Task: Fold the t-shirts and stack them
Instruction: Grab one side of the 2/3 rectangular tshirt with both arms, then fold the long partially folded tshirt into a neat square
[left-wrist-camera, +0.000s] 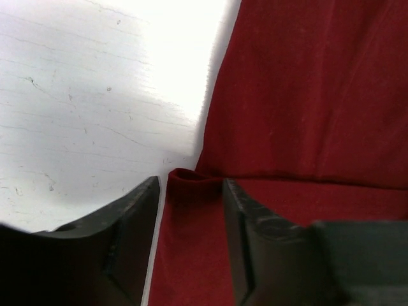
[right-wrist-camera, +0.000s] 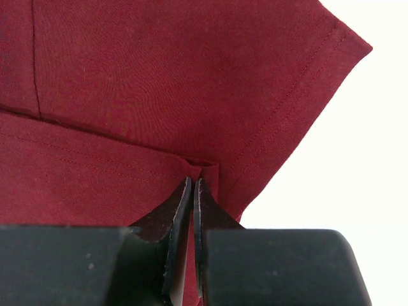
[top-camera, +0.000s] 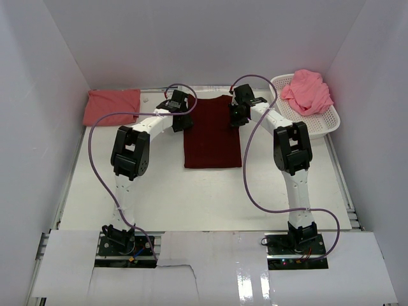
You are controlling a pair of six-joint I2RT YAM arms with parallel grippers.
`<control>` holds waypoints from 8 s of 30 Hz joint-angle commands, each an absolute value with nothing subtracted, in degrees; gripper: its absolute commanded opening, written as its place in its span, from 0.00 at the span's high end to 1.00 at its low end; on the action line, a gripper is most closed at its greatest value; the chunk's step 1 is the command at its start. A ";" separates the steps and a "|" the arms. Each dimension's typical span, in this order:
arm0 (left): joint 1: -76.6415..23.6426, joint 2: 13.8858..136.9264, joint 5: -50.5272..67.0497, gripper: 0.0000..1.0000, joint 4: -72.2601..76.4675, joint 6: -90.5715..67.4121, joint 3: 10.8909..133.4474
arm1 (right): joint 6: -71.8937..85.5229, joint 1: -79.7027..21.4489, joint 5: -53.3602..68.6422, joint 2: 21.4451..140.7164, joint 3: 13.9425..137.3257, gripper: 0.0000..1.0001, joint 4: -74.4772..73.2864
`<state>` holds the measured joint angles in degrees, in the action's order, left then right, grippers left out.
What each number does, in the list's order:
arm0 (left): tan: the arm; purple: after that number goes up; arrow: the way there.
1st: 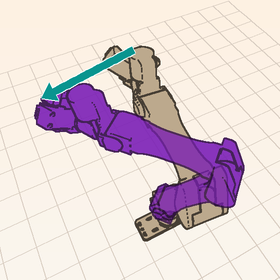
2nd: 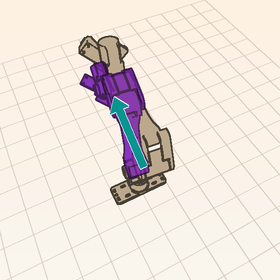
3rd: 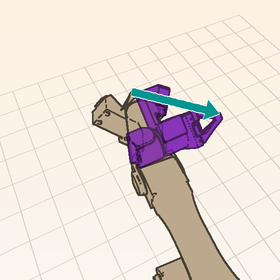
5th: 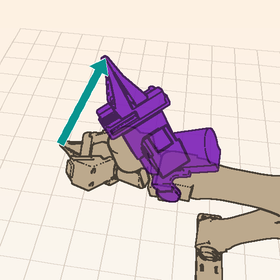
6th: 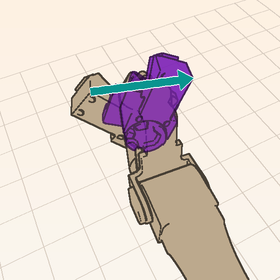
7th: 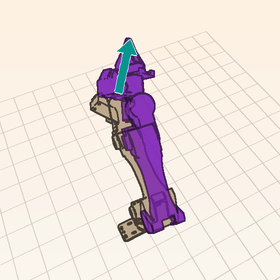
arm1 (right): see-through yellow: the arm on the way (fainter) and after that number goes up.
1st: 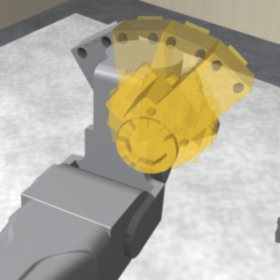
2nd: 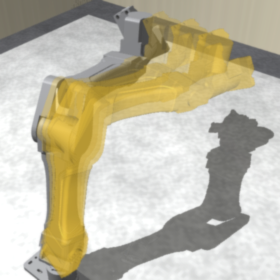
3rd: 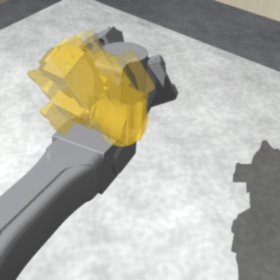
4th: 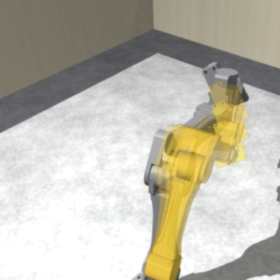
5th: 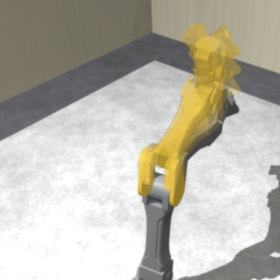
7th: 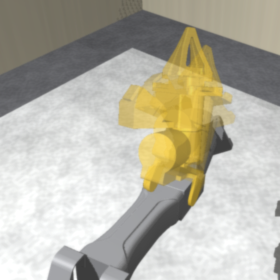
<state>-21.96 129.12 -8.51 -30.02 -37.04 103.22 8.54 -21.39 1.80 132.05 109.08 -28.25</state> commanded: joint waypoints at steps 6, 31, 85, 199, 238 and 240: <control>-21.71 127.00 -7.91 0.58 -29.97 -38.06 102.83 | 8.17 -21.00 0.62 130.78 110.48 0.92 -28.21; -21.80 123.49 -4.92 1.00 -30.85 -37.71 106.87 | 8.53 -20.66 -2.11 119.62 105.21 0.92 -28.74; -26.54 95.44 -0.44 0.09 -15.21 -38.85 59.95 | 17.31 -22.24 9.76 98.69 57.04 0.49 -14.76; -56.69 67.32 -6.94 1.00 -45.59 -62.67 50.69 | 39.12 -49.83 3.27 51.41 46.21 0.92 -52.37; -29.62 98.43 -0.09 1.00 -36.39 -41.57 85.06 | 15.12 -24.26 -2.81 81.82 69.78 0.92 -38.50; -29.01 100.27 -0.09 1.00 -36.39 -41.31 86.48 | 14.59 -23.30 -2.73 82.61 70.57 0.92 -38.14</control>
